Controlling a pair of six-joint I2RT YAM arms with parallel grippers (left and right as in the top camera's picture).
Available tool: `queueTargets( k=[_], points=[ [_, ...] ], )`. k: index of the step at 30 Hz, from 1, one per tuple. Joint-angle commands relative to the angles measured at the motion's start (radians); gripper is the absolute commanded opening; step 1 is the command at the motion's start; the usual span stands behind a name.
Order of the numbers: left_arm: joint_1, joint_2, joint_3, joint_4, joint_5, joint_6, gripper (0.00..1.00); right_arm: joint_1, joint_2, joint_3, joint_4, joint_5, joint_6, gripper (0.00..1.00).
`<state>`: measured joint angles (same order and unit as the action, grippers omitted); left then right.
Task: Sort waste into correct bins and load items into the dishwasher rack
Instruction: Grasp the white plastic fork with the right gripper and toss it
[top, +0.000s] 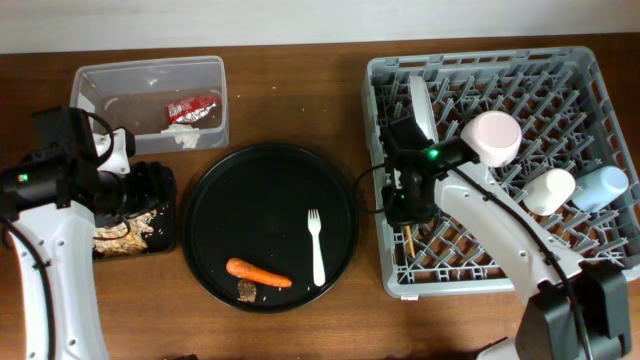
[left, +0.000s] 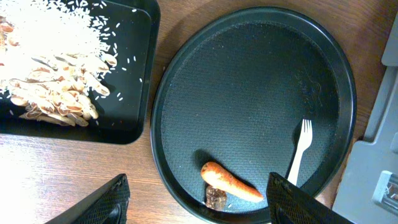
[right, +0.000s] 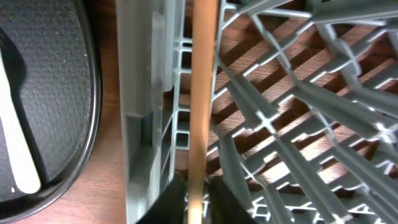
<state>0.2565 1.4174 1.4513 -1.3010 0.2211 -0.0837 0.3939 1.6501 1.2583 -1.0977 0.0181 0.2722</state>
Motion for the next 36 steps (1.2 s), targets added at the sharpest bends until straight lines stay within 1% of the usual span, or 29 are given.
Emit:
queueTargets(
  k=[1, 2, 3, 5, 6, 7, 8, 10, 12, 14, 16, 18, 19, 21, 22, 24, 26, 27, 28, 29, 30, 31, 32, 33, 34, 36],
  points=[
    [0.002, -0.002, 0.002, -0.002, 0.01, 0.001, 0.7, -0.003, 0.024, -0.014, 0.038, -0.006, -0.013, 0.35],
    [0.002, -0.002, 0.003, -0.002, 0.01, 0.001, 0.7, -0.003, 0.016, 0.011, 0.031, -0.007, -0.01, 0.39],
    [0.002, -0.002, 0.002, -0.002, 0.011, 0.001, 0.7, -0.002, -0.001, 0.059, -0.006, -0.006, -0.009, 0.39],
    [0.002, -0.002, 0.002, -0.002, 0.011, 0.001, 0.7, 0.015, -0.06, 0.227, -0.074, -0.026, 0.005, 0.41],
    [0.002, -0.002, 0.002, -0.001, 0.01, 0.001, 0.7, 0.06, -0.072, 0.294, -0.061, -0.068, 0.006, 0.41],
    [0.002, -0.002, 0.002, -0.001, 0.01, 0.001, 0.7, 0.125, -0.061, 0.291, -0.023, -0.086, 0.01, 0.42],
    [0.002, -0.002, 0.002, -0.002, 0.01, 0.001, 0.7, 0.184, -0.014, 0.287, -0.003, -0.086, 0.058, 0.42],
    [0.002, -0.002, 0.002, -0.002, 0.01, 0.001, 0.7, 0.285, 0.133, 0.285, 0.038, -0.093, 0.154, 0.52],
    [0.002, -0.002, 0.003, -0.002, 0.01, 0.001, 0.7, 0.345, 0.298, 0.285, 0.092, -0.093, 0.251, 0.55],
    [0.002, -0.002, 0.002, -0.002, 0.01, 0.001, 0.7, 0.352, 0.404, 0.285, 0.131, -0.094, 0.269, 0.55],
    [0.002, -0.002, 0.003, -0.001, 0.01, 0.001, 0.7, 0.352, 0.5, 0.285, 0.178, -0.096, 0.268, 0.57],
    [0.002, -0.002, 0.002, -0.002, 0.01, 0.001, 0.7, 0.352, 0.538, 0.285, 0.179, -0.094, 0.269, 0.57],
    [0.002, -0.002, 0.002, -0.002, 0.01, 0.001, 0.7, 0.351, 0.546, 0.285, 0.187, -0.085, 0.268, 0.39],
    [0.002, -0.002, 0.002, -0.002, 0.01, 0.001, 0.7, 0.351, 0.542, 0.286, 0.186, -0.085, 0.268, 0.22],
    [0.002, -0.002, 0.002, -0.002, 0.011, 0.001, 0.7, 0.35, 0.538, 0.29, 0.182, -0.085, 0.269, 0.16],
    [0.002, -0.002, 0.002, -0.003, 0.01, 0.001, 0.7, 0.349, 0.52, 0.299, 0.169, -0.07, 0.299, 0.09],
    [0.002, -0.002, 0.002, -0.003, 0.01, 0.001, 0.7, 0.334, 0.475, 0.359, 0.085, -0.06, 0.298, 0.09],
    [0.002, -0.002, 0.002, -0.003, 0.01, 0.001, 0.7, 0.308, 0.416, 0.441, -0.01, -0.03, 0.286, 0.09],
    [0.002, -0.002, 0.002, -0.002, 0.01, 0.001, 0.7, 0.293, 0.38, 0.485, -0.057, -0.021, 0.277, 0.09],
    [0.002, -0.002, 0.002, -0.002, 0.01, 0.001, 0.7, 0.269, 0.311, 0.543, -0.12, 0.002, 0.233, 0.09],
    [0.002, -0.002, 0.002, -0.002, 0.01, 0.001, 0.7, 0.241, 0.246, 0.565, -0.163, 0.051, 0.211, 0.09],
    [0.002, -0.002, 0.002, -0.002, 0.01, 0.001, 0.7, 0.187, 0.174, 0.565, -0.228, 0.128, 0.202, 0.09],
    [0.002, -0.002, 0.002, -0.002, 0.01, 0.001, 0.7, 0.114, 0.154, 0.564, -0.291, 0.152, 0.166, 0.09],
    [0.002, -0.002, 0.003, -0.002, 0.01, 0.001, 0.7, 0.068, 0.157, 0.549, -0.308, 0.151, 0.129, 0.09],
    [0.002, -0.002, 0.002, -0.004, 0.01, 0.001, 0.7, 0.029, 0.157, 0.512, -0.305, 0.146, 0.125, 0.09],
    [0.002, -0.002, 0.002, -0.005, 0.01, 0.001, 0.7, 0.001, 0.157, 0.47, -0.305, 0.142, 0.124, 0.09]
  ],
)
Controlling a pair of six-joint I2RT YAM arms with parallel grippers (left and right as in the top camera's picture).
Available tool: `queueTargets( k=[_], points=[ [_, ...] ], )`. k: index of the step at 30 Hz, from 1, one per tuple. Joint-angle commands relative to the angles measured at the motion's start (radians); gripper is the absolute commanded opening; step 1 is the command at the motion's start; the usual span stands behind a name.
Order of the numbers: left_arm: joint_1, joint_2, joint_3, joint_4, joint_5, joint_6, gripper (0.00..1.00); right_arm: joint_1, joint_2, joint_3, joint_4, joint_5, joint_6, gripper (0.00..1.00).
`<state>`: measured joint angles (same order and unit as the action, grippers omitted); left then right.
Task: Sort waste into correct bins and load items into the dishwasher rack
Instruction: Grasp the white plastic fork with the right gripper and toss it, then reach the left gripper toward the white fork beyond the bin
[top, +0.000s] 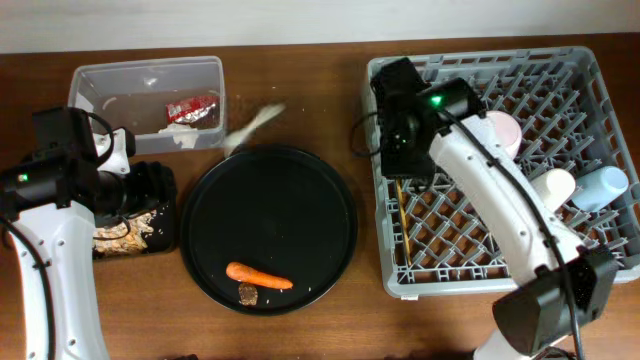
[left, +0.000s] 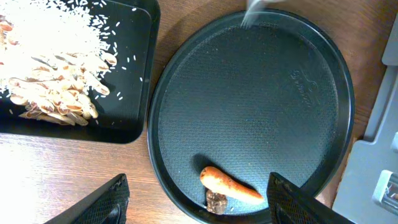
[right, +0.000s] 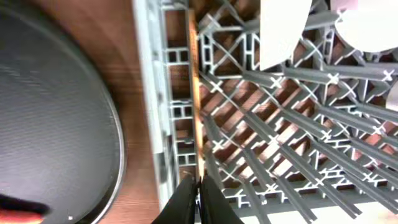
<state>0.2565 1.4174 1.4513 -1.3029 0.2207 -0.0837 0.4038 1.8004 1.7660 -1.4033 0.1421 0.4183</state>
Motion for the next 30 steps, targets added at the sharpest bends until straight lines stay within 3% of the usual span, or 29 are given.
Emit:
queueTargets(
  k=[1, 22, 24, 26, 27, 29, 30],
  points=[
    [0.002, -0.002, 0.002, -0.003, 0.011, 0.001, 0.7, -0.005, 0.007, -0.039, 0.004, 0.007, -0.022, 0.09],
    [0.002, -0.002, 0.003, -0.004, 0.011, 0.001, 0.7, 0.013, 0.006, -0.039, 0.02, -0.055, -0.021, 0.09],
    [0.0, -0.002, 0.003, 0.004, 0.05, 0.002, 0.71, -0.049, -0.019, -0.039, 0.019, -0.119, -0.022, 0.09],
    [-0.066, -0.002, 0.003, 0.038, 0.051, 0.01, 0.82, -0.163, -0.085, -0.039, 0.014, -0.167, -0.076, 0.09],
    [-0.138, -0.002, 0.003, 0.074, 0.039, 0.01, 0.95, -0.223, -0.125, -0.039, -0.005, -0.169, -0.126, 0.13],
    [-0.31, 0.021, 0.003, 0.172, 0.018, 0.01, 0.99, -0.329, -0.189, -0.039, -0.06, -0.169, -0.202, 0.4],
    [-0.406, 0.061, 0.014, 0.234, 0.018, 0.021, 0.99, -0.38, -0.215, -0.039, -0.085, -0.168, -0.23, 0.63]
  ],
)
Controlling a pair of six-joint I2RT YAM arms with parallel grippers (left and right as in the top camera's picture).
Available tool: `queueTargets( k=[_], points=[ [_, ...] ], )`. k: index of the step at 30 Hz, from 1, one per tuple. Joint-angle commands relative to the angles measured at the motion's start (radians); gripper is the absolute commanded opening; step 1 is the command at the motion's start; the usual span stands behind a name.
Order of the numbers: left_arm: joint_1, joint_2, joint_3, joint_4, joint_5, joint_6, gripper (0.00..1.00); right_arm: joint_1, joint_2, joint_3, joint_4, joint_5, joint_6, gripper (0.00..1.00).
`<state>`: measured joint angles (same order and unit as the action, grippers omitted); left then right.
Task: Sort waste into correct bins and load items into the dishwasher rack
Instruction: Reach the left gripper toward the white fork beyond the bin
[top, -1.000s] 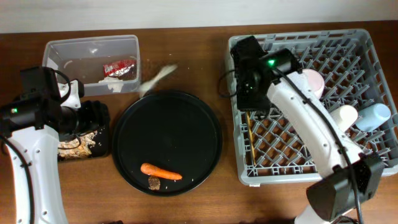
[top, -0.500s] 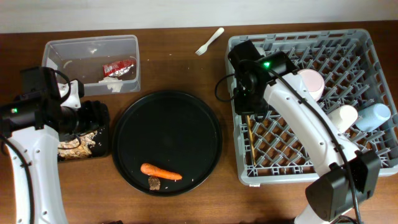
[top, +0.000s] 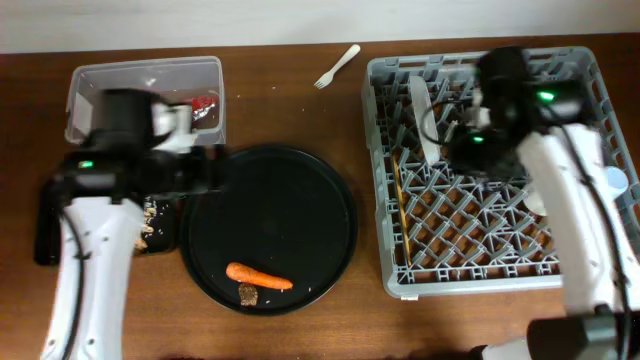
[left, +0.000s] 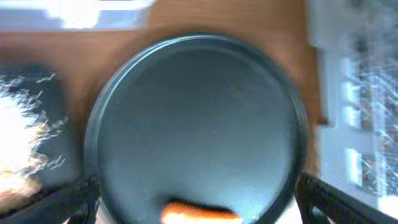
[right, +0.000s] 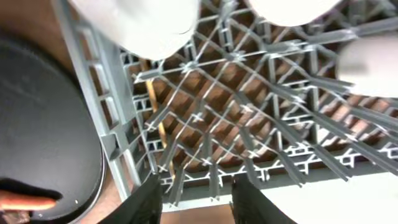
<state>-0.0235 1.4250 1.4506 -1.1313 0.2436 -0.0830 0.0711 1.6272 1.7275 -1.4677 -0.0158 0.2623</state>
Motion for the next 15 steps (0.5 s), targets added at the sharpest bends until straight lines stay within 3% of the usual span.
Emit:
queueTargets(
  k=[1, 3, 4, 6, 15],
  points=[
    [-0.195, 0.115, 0.059, 0.098, -0.02, 0.031, 0.99, -0.092, -0.061, -0.001, -0.039, -0.011, -0.09, 0.78],
    [-0.271, 0.255, 0.19, 0.121, -0.085, 0.059, 0.99, -0.151, -0.072, -0.001, -0.068, -0.01, -0.102, 0.83],
    [-0.305, 0.39, 0.323, 0.167, -0.085, 0.126, 0.99, -0.171, -0.072, -0.001, -0.077, -0.011, -0.109, 0.84],
    [-0.314, 0.531, 0.435, 0.282, -0.095, 0.129, 0.99, -0.178, -0.072, -0.001, -0.077, -0.011, -0.109, 0.84],
    [-0.314, 0.904, 0.454, 0.94, -0.095, 0.142, 0.99, -0.177, -0.072, -0.001, -0.089, -0.01, -0.117, 0.84]
  ],
)
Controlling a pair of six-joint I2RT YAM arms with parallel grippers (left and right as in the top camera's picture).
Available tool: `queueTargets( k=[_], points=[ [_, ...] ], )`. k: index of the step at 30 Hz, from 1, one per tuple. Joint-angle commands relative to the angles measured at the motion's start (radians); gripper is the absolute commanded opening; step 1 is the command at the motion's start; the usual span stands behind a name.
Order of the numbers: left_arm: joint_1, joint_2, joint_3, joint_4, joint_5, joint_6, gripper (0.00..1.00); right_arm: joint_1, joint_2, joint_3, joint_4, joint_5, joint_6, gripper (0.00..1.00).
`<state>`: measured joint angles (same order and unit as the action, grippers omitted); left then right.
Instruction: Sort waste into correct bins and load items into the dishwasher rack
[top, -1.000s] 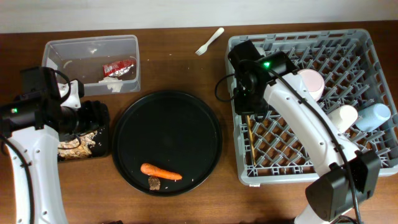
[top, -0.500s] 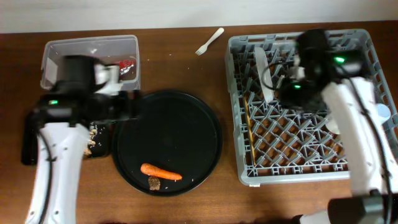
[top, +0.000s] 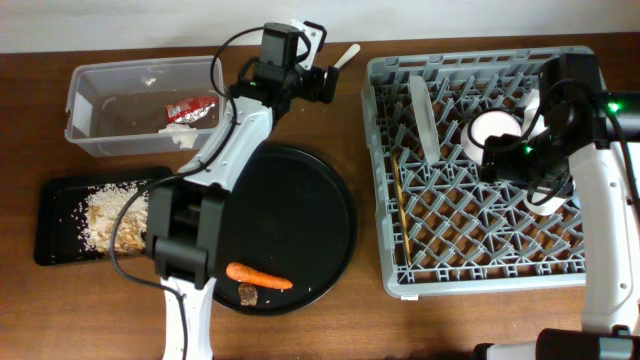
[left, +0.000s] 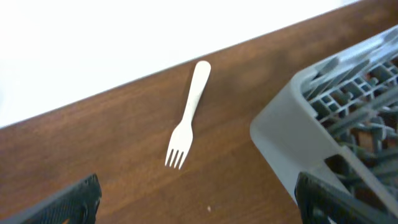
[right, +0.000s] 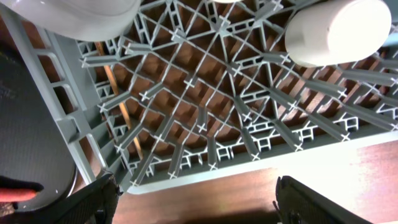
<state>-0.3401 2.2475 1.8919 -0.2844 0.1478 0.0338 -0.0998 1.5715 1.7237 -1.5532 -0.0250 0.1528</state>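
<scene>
A white plastic fork (top: 345, 55) (left: 186, 115) lies on the bare table at the far edge, between the clear bin and the grey dishwasher rack (top: 590, 270) (left: 292, 134). My left gripper (top: 316, 84) (left: 199, 208) hangs open just short of the fork, touching nothing. A carrot (top: 258, 275) and a small brown scrap (top: 246, 292) lie on the round black tray (top: 300, 200). My right gripper (top: 505, 165) (right: 199, 205) is open and empty over the rack (right: 205, 149), where a wooden chopstick (top: 398, 195) (right: 121, 112) lies.
The clear bin (top: 80, 130) holds a red wrapper (top: 190, 107). A black rectangular tray (top: 50, 250) at the left holds rice and shells. In the rack stand a white plate (top: 422, 115) and white cups (top: 495, 132) (right: 339, 31).
My left arm has gone from over the round tray's left side to the table's far edge beside the fork. My right gripper sits further right over the rack. The fork has not moved.
First the fork lay on the round tray while my right gripper was shut on the chopstick in the rack's left side. Then the fork showed as a blur beyond the tray's far rim. Later it lay at the far table edge, my right gripper open, the chopstick left in the rack.
</scene>
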Motion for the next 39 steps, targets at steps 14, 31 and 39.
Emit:
queueTargets(
  k=[14, 31, 39],
  points=[
    [-0.045, 0.386, 0.099, 0.507, -0.037, 0.089, 0.99, -0.006, -0.016, 0.003, -0.029, -0.002, -0.007, 0.84],
    [-0.039, 0.47, 0.099, 0.462, -0.137, 0.118, 0.33, -0.006, -0.016, 0.003, -0.037, -0.001, -0.007, 0.84],
    [-0.039, 0.395, 0.099, 0.138, -0.137, 0.117, 0.0, -0.006, -0.016, 0.003, -0.037, 0.011, -0.007, 0.84]
  ],
)
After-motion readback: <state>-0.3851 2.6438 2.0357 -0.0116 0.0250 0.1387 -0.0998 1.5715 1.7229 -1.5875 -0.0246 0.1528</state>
